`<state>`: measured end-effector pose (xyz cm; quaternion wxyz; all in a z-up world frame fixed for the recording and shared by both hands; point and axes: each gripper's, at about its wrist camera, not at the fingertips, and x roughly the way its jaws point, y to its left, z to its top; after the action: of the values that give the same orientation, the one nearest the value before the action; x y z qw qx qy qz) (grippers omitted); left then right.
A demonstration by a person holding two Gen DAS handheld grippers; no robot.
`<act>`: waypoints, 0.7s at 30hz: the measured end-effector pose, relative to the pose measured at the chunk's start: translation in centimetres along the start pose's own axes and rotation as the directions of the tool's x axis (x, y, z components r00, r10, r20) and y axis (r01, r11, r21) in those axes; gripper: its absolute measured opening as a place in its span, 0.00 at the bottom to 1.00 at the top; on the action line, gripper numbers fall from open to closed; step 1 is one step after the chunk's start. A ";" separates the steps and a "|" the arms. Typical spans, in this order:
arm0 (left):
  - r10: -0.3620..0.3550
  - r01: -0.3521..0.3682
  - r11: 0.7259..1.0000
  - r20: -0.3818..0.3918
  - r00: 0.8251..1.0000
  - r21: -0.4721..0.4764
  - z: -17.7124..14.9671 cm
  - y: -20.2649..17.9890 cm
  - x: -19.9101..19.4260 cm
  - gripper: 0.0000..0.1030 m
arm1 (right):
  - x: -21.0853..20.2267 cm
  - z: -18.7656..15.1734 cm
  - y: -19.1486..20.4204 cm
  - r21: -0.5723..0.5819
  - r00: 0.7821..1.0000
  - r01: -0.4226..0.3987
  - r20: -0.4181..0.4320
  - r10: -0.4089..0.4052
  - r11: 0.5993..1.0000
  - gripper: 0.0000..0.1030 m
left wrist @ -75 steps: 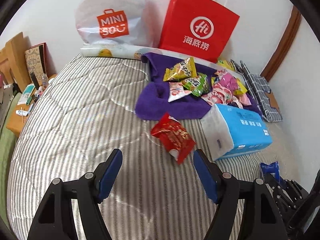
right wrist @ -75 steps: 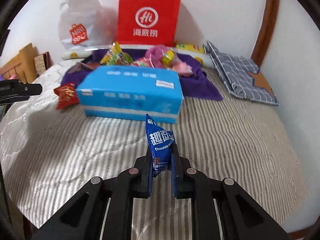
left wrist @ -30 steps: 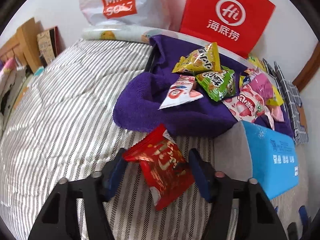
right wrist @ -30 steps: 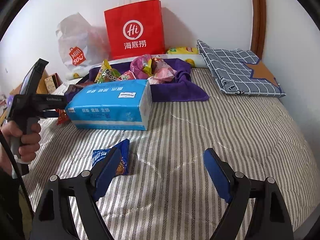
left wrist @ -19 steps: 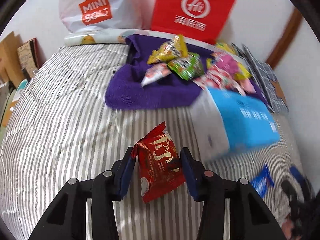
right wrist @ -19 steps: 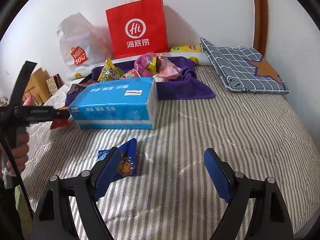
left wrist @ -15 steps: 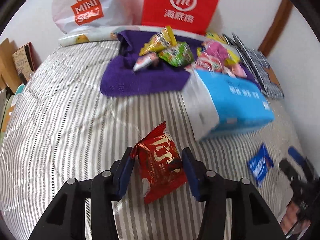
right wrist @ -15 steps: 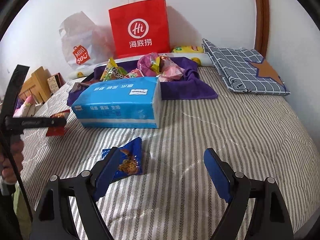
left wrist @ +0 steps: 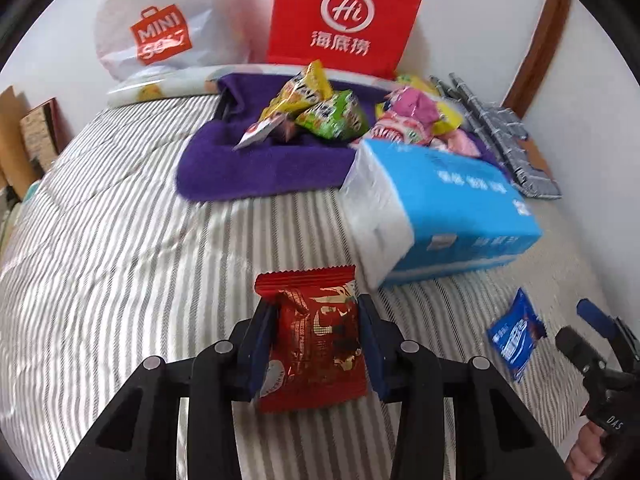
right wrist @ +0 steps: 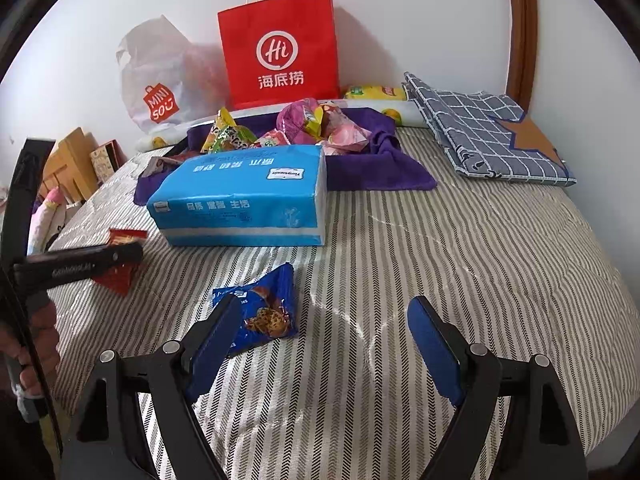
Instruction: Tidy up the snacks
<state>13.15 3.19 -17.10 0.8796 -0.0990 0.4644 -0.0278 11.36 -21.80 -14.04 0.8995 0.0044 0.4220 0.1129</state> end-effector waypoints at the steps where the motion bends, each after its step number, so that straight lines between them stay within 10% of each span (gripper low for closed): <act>1: -0.005 0.005 1.000 0.009 1.000 0.002 0.1 0.0 0.1 0.37 | 0.0 0.0 0.0 -0.003 1.000 0.001 0.002 -0.001 1.000 0.82; 21: 0.120 -0.119 0.988 -0.001 0.993 0.095 0.4 -1.1 1.5 0.42 | 4.3 -0.2 3.7 -0.138 0.986 -0.103 -0.143 0.083 0.985 0.82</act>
<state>14.35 1.95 -17.88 0.8818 -0.0293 0.4708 0.0026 13.09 -17.35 -17.03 0.8602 -0.0488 0.4726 0.1854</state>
